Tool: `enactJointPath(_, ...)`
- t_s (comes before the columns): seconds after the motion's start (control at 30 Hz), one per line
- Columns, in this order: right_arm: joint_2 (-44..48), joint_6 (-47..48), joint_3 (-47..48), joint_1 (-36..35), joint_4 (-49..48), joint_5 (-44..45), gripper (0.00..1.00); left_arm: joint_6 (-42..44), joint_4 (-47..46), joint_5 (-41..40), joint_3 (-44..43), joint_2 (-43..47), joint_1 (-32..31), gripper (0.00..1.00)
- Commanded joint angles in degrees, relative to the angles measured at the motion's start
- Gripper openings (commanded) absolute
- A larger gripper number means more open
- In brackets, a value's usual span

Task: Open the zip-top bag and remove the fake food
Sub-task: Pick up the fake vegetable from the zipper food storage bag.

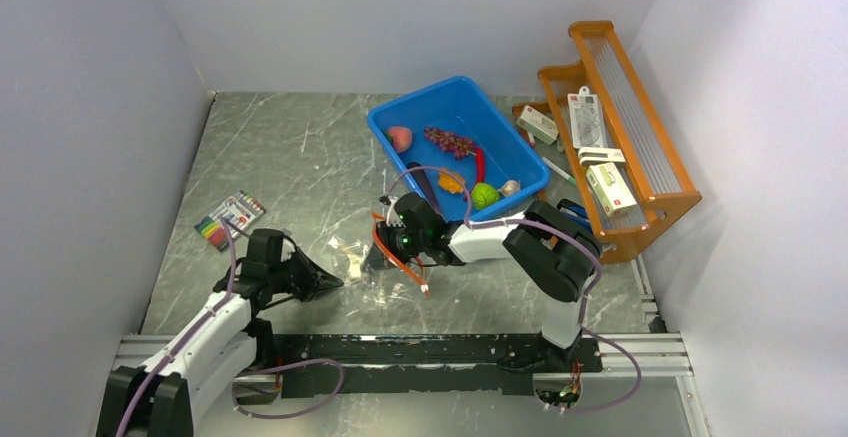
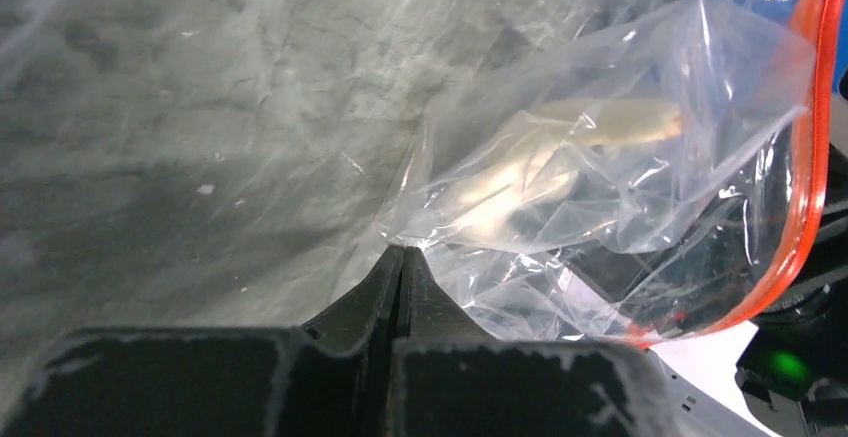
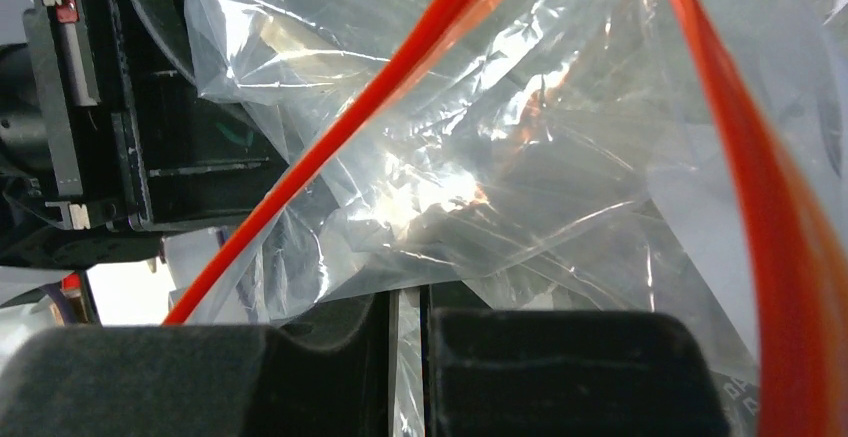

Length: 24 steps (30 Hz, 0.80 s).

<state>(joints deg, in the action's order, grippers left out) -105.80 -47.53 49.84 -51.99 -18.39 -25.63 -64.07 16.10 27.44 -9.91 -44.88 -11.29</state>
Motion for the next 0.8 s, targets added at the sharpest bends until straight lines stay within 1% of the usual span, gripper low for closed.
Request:
enactJointPath(0.0, 2.62, 2.07, 0.6, 0.13, 2.82, -0.19, 0.0, 0.44, 4.88, -4.52, -0.59, 1.04, 0.3, 0.07)
enactJointPath(0.13, 5.03, 5.85, 0.85, 0.67, 7.79, -0.97, 0.0, -0.53, 9.46, -8.86, -1.51, 5.93, 0.3, 0.07)
enactJointPath(0.3, 8.6, 10.1, -0.07, 1.33, 15.73, 2.27, 0.03, -1.54, 13.54, -12.41, -2.16, 9.38, 0.3, 0.07)
enactJointPath(0.37, 10.04, 11.36, -0.86, 1.65, 17.14, 2.97, 0.04, -1.12, 12.66, -11.56, -2.25, 9.91, 0.3, 0.07)
enactJointPath(0.4, 10.54, 11.68, -1.25, 1.68, 17.16, 2.84, 0.04, -0.17, 10.24, -9.71, -2.22, 10.12, 0.3, 0.07)
enactJointPath(0.43, 10.76, 11.81, -1.4, 1.71, 16.98, 2.59, 0.05, 0.33, 7.71, -7.52, -2.26, 10.18, 0.3, 0.14)
enactJointPath(0.57, 9.12, 10.46, -1.34, 1.64, 14.67, 0.0, 0.06, 1.81, -2.73, -0.06, -2.97, 10.21, 0.3, 0.51)
enactJointPath(0.6, 8.61, 9.72, -1.37, 1.63, 14.1, 0.01, 0.06, 2.67, -4.54, 1.57, -3.33, 10.08, 0.3, 0.57)
enactJointPath(0.63, 8.2, 9.06, -1.46, 1.65, 13.42, -0.03, 0.06, 3.51, -6.14, 3.17, -3.62, 9.76, 0.3, 0.62)
enactJointPath(0.67, 7.82, 8.51, -1.56, 1.61, 12.64, 0.02, 0.06, 4.49, -7.29, 4.54, -3.78, 9.09, 0.3, 0.65)
enactJointPath(0.77, 6.05, 7.72, -1.03, 1.63, 11.13, -1.37, 0.07, 6.67, -9.76, 7.8, -3.4, 6.8, 0.3, 0.66)
